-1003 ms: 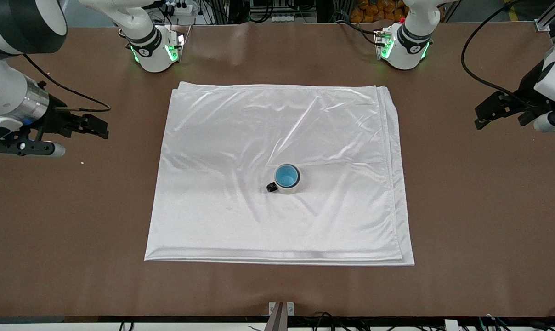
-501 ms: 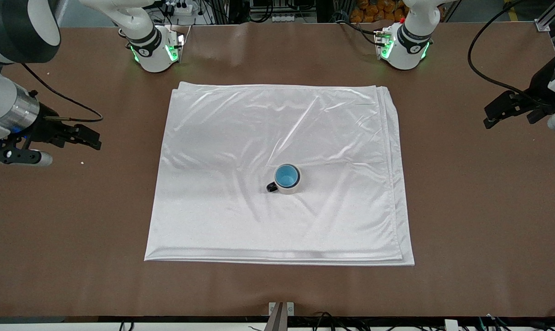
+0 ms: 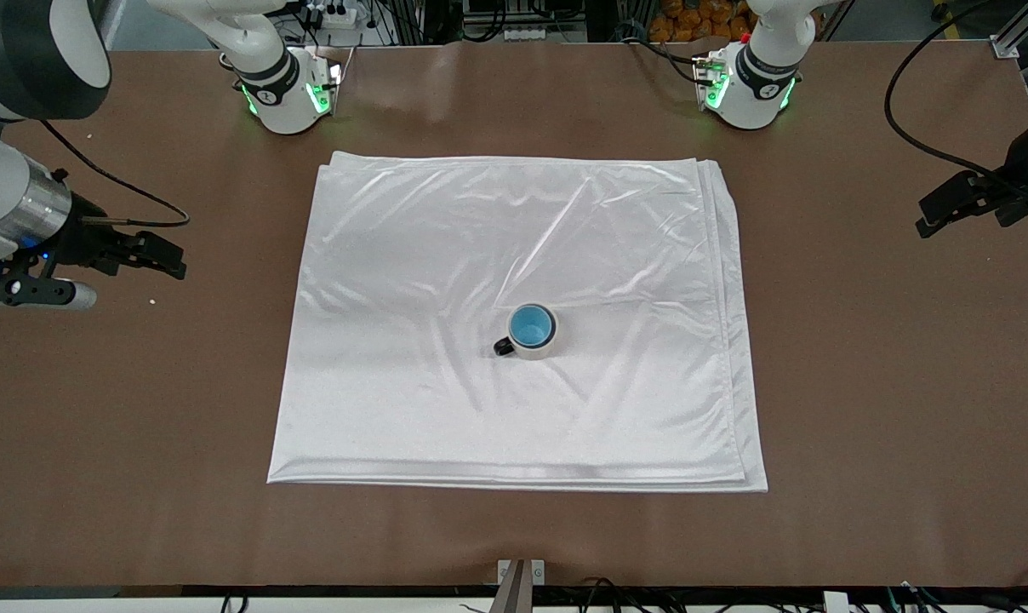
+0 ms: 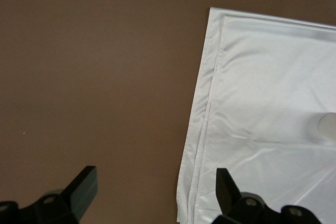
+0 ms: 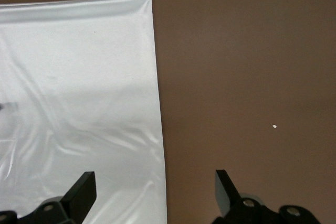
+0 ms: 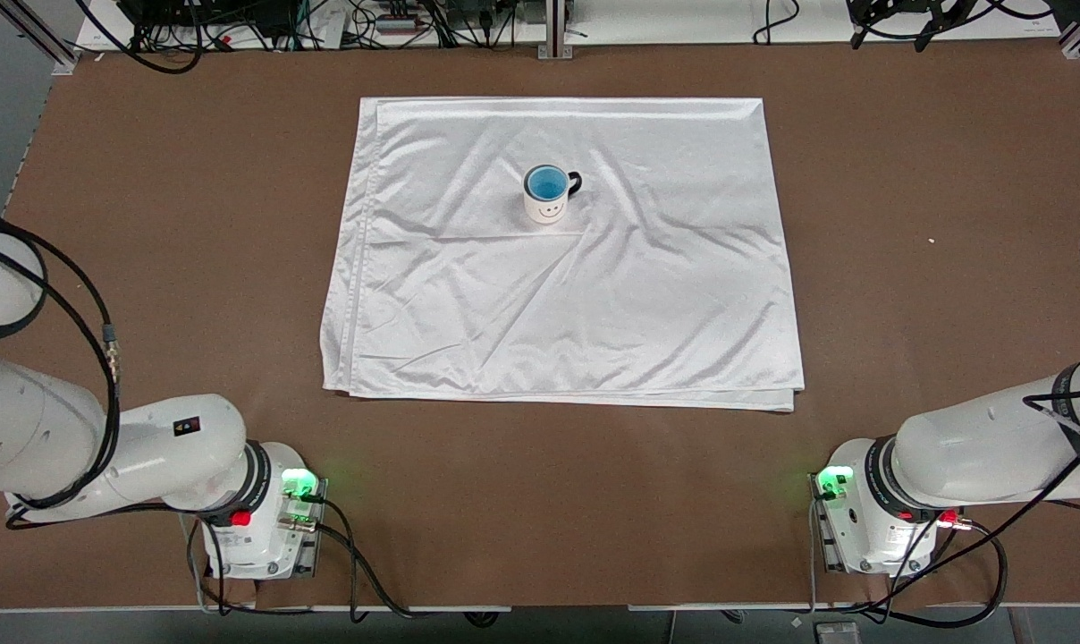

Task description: Place blue cup into white mug on cloth

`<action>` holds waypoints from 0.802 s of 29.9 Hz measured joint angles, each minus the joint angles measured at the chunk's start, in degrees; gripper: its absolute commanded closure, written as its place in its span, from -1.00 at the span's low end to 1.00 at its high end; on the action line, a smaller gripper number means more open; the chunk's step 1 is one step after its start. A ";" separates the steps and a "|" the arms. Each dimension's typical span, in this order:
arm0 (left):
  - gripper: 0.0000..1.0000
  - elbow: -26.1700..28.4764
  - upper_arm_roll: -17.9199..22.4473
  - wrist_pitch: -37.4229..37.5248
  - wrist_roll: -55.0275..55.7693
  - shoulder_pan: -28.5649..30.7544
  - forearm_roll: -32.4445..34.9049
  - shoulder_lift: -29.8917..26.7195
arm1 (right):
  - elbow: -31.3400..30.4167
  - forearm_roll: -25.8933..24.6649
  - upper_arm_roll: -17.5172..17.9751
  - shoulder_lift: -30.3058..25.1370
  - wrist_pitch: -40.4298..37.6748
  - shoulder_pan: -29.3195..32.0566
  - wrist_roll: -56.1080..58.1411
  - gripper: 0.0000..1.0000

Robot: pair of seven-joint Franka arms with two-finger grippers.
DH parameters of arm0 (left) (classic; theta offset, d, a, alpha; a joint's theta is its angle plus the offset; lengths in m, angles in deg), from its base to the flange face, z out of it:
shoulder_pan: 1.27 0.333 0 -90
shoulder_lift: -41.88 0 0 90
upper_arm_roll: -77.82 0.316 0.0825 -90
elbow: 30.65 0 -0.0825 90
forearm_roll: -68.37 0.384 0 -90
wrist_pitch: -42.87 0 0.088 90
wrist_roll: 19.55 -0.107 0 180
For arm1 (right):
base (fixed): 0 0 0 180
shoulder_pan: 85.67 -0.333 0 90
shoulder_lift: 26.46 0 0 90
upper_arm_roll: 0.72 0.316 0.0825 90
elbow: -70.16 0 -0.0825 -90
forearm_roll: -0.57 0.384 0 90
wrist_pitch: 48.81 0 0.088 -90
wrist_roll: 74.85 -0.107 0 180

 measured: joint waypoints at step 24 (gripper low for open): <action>-1.00 1.43 10.67 -1.20 -0.19 -10.06 -1.01 0.18 | 0.16 0.00 -0.05 -0.59 -2.14 4.51 10.46 -1.00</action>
